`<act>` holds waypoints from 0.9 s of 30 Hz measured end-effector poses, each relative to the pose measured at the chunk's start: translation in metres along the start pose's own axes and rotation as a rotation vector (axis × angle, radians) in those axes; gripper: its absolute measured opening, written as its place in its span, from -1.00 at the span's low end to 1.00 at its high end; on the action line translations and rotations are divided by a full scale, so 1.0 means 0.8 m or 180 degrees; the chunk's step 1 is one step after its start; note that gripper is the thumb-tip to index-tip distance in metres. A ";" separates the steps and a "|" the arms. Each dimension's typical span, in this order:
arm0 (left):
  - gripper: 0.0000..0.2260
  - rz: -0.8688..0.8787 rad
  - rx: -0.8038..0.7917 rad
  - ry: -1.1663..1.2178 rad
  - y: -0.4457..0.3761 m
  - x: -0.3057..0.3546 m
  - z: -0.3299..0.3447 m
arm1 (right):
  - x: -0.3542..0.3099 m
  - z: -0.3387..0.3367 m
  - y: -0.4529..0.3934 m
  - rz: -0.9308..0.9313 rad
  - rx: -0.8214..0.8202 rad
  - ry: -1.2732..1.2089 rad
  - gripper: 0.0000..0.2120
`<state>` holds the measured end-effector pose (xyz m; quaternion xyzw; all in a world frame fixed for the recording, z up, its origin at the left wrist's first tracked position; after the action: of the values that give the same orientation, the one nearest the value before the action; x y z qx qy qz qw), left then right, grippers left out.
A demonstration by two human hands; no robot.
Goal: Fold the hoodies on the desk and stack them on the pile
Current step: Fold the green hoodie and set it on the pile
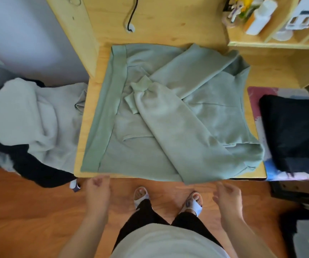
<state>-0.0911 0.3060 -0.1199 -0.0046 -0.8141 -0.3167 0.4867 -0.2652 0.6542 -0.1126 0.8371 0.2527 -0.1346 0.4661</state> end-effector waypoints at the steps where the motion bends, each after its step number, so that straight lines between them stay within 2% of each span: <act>1: -0.79 -0.0366 0.0020 0.0412 -0.006 -0.002 0.002 | 0.002 0.008 -0.001 0.0208 -0.0287 -0.0364 -0.74; 4: -0.70 -0.0925 0.0037 0.0977 -0.035 0.007 0.010 | -0.021 0.030 -0.004 0.0532 -0.0797 -0.1126 -0.81; 9: -0.74 -0.1313 0.0306 0.1265 -0.048 0.012 0.018 | -0.038 0.048 -0.020 0.1336 -0.0859 -0.1940 -0.75; 12: -0.80 -0.1118 0.0461 0.1885 -0.037 0.013 0.014 | -0.043 0.042 -0.011 0.1350 -0.1123 -0.2236 -0.66; 15: -0.86 -0.0850 0.0518 0.2211 -0.021 0.005 -0.001 | -0.041 0.026 -0.004 0.1132 -0.1221 -0.2155 -0.78; 19: -0.71 -0.0967 0.0484 0.2443 0.000 -0.012 -0.008 | -0.012 0.020 0.009 0.1268 -0.1291 -0.2244 -0.66; 23: -0.64 -0.0936 0.0546 0.2443 0.021 -0.017 -0.018 | 0.015 0.008 0.027 0.1311 -0.1261 -0.2227 -0.67; 27: -0.63 -0.0719 0.0656 0.2546 0.046 -0.019 -0.042 | 0.032 -0.017 0.043 0.1215 -0.1372 -0.2057 -0.78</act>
<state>-0.0449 0.3226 -0.1020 0.2563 -0.5841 -0.2619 0.7243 -0.2252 0.6583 -0.0932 0.6672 -0.0433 -0.2453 0.7020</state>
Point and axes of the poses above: each hand's wrist, its own y-axis away from the middle knuckle, its own z-axis out of the palm, x = y × z, the point moved 4 cm from there along -y, towards the middle knuckle, and after that the axes turned 12 degrees about z, right-handed, at the moved point
